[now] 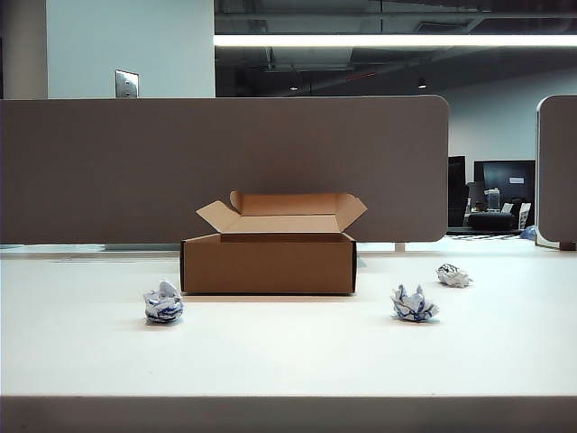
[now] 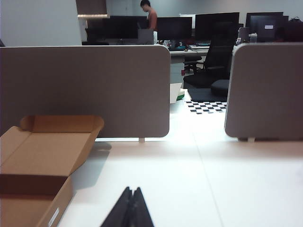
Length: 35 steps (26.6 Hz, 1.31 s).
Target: Pick up all the paper balls on the table and put them in the paper box.
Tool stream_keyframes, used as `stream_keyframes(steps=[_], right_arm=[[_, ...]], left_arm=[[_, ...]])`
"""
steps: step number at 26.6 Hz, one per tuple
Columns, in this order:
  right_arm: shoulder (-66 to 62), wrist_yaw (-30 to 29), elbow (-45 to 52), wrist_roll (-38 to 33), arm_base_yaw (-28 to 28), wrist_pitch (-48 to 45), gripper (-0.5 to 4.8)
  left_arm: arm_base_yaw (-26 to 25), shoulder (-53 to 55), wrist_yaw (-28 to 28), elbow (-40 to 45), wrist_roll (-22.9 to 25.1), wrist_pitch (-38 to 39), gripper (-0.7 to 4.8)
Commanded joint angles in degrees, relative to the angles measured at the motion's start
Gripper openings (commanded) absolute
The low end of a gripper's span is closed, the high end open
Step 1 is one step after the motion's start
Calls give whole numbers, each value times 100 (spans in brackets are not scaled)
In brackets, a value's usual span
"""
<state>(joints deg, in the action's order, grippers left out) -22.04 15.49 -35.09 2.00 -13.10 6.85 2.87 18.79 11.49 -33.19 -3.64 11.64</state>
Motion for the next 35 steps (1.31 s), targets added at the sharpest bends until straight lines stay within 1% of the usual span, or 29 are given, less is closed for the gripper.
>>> stream_keyframes(steps=[1, 4, 5, 7, 8, 10, 12, 13, 14, 15, 16, 18, 19, 21, 22, 25, 26, 28, 30, 31, 33, 35], right_arm=[[-621, -39, -496, 201, 0, 35, -2], [-1272, -48, -916, 407, -2, 234, -2], [-1794, -111, -1196, 422, -2, 350, -2], [-2594, -262, -1563, 422, 0, 413, -2], [-3027, -372, -1749, 422, 0, 415, -2], [-3626, -402, -2011, 422, 0, 437, -2], [-4096, -407, -2232, 424, 2, 494, -2], [-4542, -413, -2448, 431, 2, 533, -1], [-4769, -415, -2551, 433, 2, 533, -1], [-5012, -402, -2667, 459, 9, 533, 0], [-5211, -409, -2754, 511, 11, 531, 3], [-5641, -407, -2977, 603, 11, 533, 31], [-5814, -404, -3071, 603, 11, 535, 50], [-6172, -431, -3259, 603, 11, 535, 106], [-6341, -428, -3342, 603, 11, 529, 143], [-6714, -490, -3519, 667, 68, 494, 242], [-6843, -520, -3580, 704, 79, 492, 283], [-7047, -509, -3661, 704, 96, 468, 345], [-7187, -511, -3661, 699, 184, 356, 370], [-7333, -535, -3659, 678, 238, 284, 371], [-7517, -662, -3661, 446, 391, 212, 374], [-7646, -916, -3661, 101, 542, 186, 374]], left_arm=[[9, 721, 461, -402, 81, -15, -5], [20, 1318, 632, -673, 87, -24, -5], [109, 1683, 643, -748, 87, -170, -5], [181, 2197, 686, -833, 175, -188, -5], [258, 2498, 778, -872, 173, -188, -5], [387, 2959, 927, -951, 195, -184, -5], [481, 3298, 1060, -1005, 332, -157, -5], [575, 3624, 1182, -1056, 516, -136, -4], [629, 3786, 1207, -1088, 586, -116, -1], [713, 3956, 1233, -1126, 671, -46, 5], [780, 4111, 1233, -1165, 737, -2, 34], [894, 4439, 1237, -1266, 940, 111, 110], [933, 4572, 1224, -1320, 1051, 179, 131], [1062, 4870, 1224, -1462, 1305, 343, 134], [1147, 5036, 1178, -1552, 1443, 452, 134], [1318, 5471, 894, -1840, 1775, 861, 136], [1353, 5633, 807, -1945, 1891, 1008, 149], [1408, 5855, 774, -2048, 1991, 1141, 190], [1425, 6050, 730, -2098, 1967, 1204, 219], [1425, 6192, 717, -2098, 1950, 1283, 221], [1425, 6345, 726, -2098, 1952, 1423, 222], [1432, 6452, 785, -2098, 1945, 1482, 239]])
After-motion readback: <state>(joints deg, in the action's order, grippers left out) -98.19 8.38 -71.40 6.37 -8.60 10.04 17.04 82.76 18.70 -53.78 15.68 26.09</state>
